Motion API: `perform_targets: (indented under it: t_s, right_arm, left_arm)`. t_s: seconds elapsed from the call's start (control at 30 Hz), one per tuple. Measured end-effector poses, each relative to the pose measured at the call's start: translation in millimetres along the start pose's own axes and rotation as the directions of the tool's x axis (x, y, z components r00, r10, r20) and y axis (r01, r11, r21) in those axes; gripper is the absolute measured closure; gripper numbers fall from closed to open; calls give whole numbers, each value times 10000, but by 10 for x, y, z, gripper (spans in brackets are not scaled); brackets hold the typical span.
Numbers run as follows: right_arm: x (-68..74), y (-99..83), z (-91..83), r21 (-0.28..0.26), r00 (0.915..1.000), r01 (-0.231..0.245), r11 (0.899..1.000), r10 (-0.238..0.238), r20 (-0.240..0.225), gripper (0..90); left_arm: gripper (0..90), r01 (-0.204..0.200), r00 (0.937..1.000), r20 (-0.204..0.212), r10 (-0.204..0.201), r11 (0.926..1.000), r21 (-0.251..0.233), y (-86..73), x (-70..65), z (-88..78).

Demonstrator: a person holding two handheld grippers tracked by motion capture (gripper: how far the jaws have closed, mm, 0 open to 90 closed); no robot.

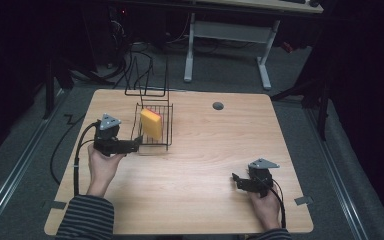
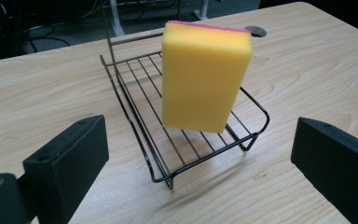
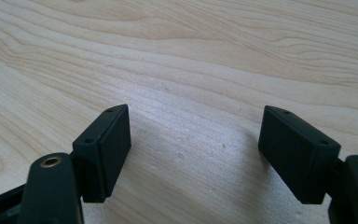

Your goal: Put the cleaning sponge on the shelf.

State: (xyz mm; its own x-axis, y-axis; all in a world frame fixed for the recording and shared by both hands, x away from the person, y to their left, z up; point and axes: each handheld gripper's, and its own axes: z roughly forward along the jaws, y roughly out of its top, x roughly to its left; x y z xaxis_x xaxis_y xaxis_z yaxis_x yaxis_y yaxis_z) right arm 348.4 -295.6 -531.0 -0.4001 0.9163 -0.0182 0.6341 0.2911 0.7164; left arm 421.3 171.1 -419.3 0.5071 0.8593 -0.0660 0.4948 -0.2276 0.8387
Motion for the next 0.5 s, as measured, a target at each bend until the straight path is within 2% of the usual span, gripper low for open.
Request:
perform_targets:
  t_s: [0.2,0.5]
  right_arm:
    - [0,0,0,2,10000,0,10000,0,2,255]
    - [1,0,-1,11,10000,2,10000,-2,-3,255]
  left_arm:
    - [53,-90,9997,-221,90,10000,35,-34,37,-68]
    - [57,40,9997,-229,-42,9999,-106,-96,83,-169]
